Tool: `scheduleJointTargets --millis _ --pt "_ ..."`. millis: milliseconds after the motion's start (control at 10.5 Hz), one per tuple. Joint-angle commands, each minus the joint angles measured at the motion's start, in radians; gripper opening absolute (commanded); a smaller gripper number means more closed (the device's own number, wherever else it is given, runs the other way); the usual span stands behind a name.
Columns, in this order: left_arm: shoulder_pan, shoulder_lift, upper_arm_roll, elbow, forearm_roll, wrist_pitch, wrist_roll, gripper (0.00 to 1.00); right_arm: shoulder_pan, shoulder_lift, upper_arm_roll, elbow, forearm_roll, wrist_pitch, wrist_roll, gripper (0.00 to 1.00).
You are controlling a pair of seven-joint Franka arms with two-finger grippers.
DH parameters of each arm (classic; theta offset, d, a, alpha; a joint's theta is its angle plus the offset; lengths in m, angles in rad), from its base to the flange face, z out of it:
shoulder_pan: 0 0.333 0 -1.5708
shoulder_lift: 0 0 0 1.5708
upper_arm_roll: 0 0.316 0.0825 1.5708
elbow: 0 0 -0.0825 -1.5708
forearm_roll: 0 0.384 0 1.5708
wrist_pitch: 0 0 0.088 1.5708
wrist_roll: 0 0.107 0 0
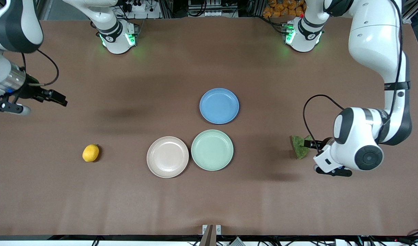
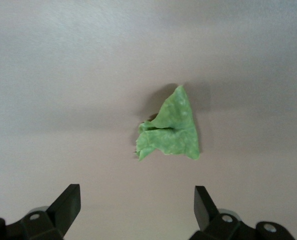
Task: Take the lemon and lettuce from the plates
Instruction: 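Release the lemon with the right gripper while the left gripper drops the lettuce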
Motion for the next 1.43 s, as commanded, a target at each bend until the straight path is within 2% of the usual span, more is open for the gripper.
scheduleJointTargets --millis 0,191,764,1050,1337 --pt "0.015 -0.062 -0.004 -0.014 0.002 0.000 0.016 1.00 0.004 -0.022 0.016 0.109 0.020 -0.164 0.006 1.00" --pt "0.014 -0.075 -0.004 -0.014 0.002 0.000 0.002 1.00 0.005 -0.013 0.014 0.212 0.085 -0.268 0.008 1.00" --pt "0.027 -0.171 -0.008 -0.045 -0.003 0.025 0.002 1.00 -0.003 0.004 0.011 0.345 0.083 -0.310 -0.009 1.00" --pt "0.026 -0.320 -0.004 -0.217 -0.026 0.141 0.004 1.00 -0.008 0.118 0.011 0.525 0.077 -0.425 -0.009 1.00" --pt "0.053 -0.490 -0.004 -0.392 -0.041 0.197 0.002 1.00 -0.003 0.122 0.011 0.533 0.075 -0.430 -0.009 1.00"
